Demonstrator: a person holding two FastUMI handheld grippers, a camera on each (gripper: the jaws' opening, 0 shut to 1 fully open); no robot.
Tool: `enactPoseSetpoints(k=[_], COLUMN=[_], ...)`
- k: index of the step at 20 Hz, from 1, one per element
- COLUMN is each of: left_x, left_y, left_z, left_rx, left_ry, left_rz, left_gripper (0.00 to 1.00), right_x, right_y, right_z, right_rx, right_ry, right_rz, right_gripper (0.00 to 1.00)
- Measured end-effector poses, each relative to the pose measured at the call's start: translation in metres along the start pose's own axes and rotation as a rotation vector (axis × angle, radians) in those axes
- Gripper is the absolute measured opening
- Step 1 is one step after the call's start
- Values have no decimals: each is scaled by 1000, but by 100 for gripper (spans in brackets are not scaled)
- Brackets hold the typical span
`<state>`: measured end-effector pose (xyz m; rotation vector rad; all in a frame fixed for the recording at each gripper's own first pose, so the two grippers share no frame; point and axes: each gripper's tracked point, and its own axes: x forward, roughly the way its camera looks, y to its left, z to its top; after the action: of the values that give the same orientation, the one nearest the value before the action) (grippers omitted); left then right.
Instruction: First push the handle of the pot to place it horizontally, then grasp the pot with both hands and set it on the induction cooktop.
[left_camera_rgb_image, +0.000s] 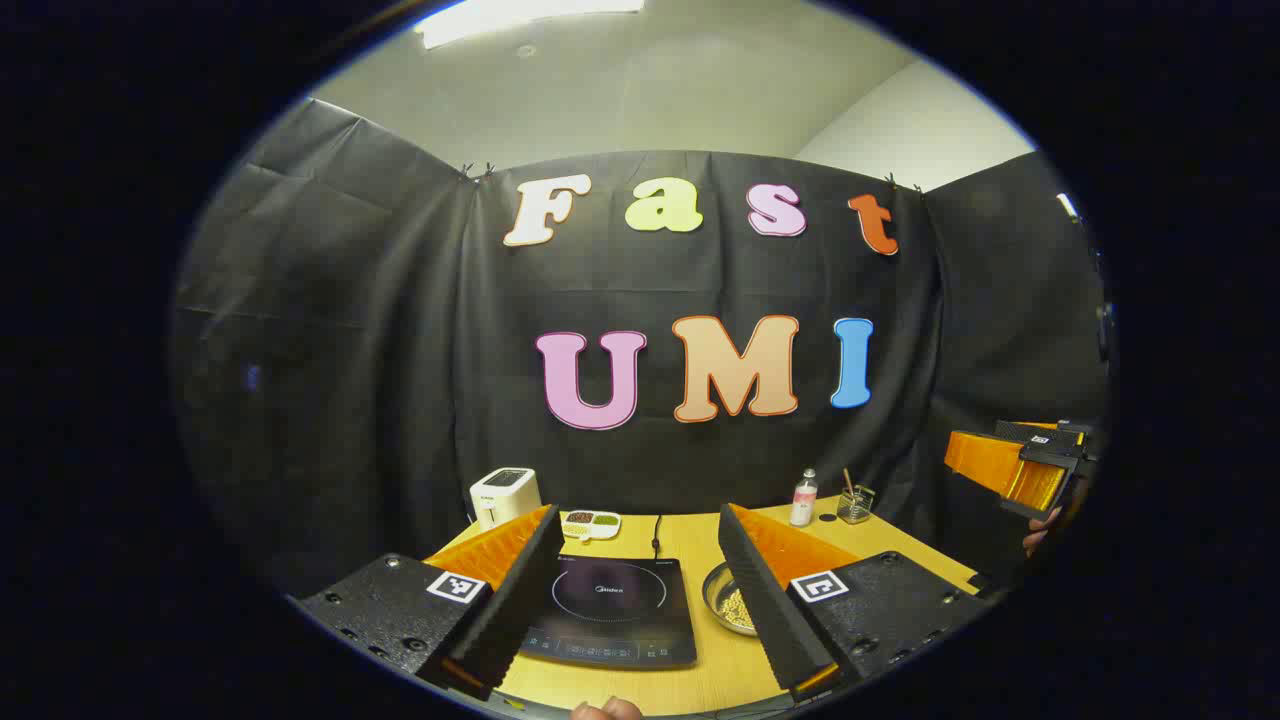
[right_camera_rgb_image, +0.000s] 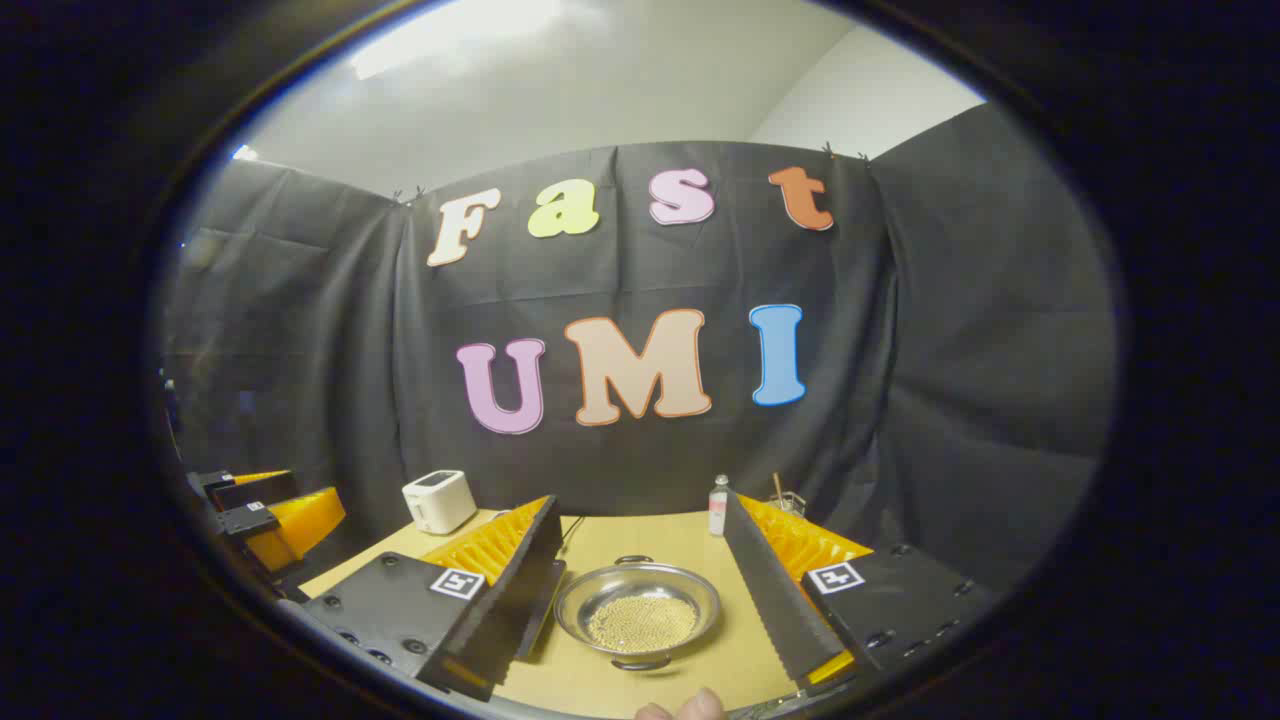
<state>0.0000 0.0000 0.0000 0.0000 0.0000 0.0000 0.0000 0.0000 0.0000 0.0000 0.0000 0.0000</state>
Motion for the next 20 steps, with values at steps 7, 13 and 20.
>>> enactPoseSetpoints(k=[7,13,20], left_x=[0,2,-1], left_y=[0,7,16], left_z=[-2,-4,-9], left_rx=[-1,-5,-13], left_ry=[3,9,13], left_rz=[10,15,7], left_gripper=[95,94,95], right_x=[7,9,10], right_y=[7,15,27], right_z=[-3,-6,-17], right_rx=[-8,-17,-28], right_ry=[24,33,83], right_rz=[29,42,64], right_gripper=[96,96,96])
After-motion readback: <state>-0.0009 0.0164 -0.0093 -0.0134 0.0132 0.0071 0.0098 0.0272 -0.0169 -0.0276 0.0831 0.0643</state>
